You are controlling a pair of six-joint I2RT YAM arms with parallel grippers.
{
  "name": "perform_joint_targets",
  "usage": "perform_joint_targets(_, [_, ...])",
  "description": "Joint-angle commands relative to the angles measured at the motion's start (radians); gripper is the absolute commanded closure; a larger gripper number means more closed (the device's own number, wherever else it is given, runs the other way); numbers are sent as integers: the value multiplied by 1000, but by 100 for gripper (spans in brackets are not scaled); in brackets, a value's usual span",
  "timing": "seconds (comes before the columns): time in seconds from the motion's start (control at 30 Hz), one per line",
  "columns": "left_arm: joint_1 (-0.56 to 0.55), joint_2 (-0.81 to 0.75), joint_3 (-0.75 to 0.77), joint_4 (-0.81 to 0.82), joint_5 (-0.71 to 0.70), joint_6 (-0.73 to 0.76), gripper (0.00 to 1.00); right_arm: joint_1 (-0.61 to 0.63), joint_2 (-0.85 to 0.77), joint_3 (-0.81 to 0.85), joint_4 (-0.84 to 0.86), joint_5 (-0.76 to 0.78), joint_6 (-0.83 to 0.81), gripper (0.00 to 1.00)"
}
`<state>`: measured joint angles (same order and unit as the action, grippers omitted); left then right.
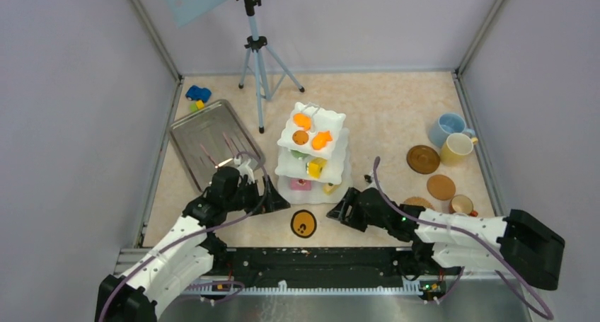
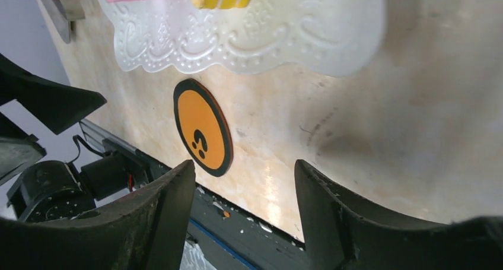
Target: Serve the afternoon tea
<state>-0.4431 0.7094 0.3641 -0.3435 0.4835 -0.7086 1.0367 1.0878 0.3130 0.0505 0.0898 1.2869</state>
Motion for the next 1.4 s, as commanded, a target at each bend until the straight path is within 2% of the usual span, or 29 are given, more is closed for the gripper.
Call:
perform_joint_targets(0.0, [-3, 29, -18, 39, 47, 30, 2, -4, -139, -82, -66, 77, 48, 37])
perform_joint_targets(0.1, [-18, 49, -16, 42, 94, 57, 14, -4, -175, -118, -23, 70, 40, 38])
perform_joint_targets(0.17, [-68, 29, -10, 37, 52, 46, 18, -5, -181, -116, -30, 85, 29, 38])
perform_joint_targets(0.27, [-260, -50, -2, 31, -150, -18, 20, -22, -173, -116, -29, 88, 17, 38])
perform_joint_targets(0.37, [-468, -53, 35, -5, -407, -105, 17, -42, -159, -122, -7, 69, 11, 38])
perform_joint_targets(0.47, [-591, -62, 59, -66, -620, -209, 16, -43, -140, -140, 67, 33, 10, 39])
perform_joint_targets(0.63, [-604, -176, 59, -69, -707, -201, 11, 43, -11, -110, 204, 21, 21, 43])
perform_joint_targets(0.77, [-604, -175, 99, -92, -744, -172, 9, 158, 53, -94, 294, 166, 111, 45])
perform_joint_targets(0.9, [-604, -155, 126, -103, -732, -155, 9, 217, 153, -51, 352, 286, 172, 47])
perform_joint_targets(1.03, [-603, -168, 144, -142, -726, -138, 8, 240, 334, 23, 519, 280, 180, 46])
perform_joint_targets(1.17, [-604, -225, 157, -190, -741, -128, 8, 248, 472, 102, 614, 248, 177, 46])
perform_joint_targets(1.3, [-604, -299, 151, -214, -760, -130, 8, 253, 434, 67, 644, 258, 172, 46])
perform_joint_targets(1.37, [-603, -330, 142, -213, -774, -132, 7, 253, 347, 32, 556, 297, 170, 45])
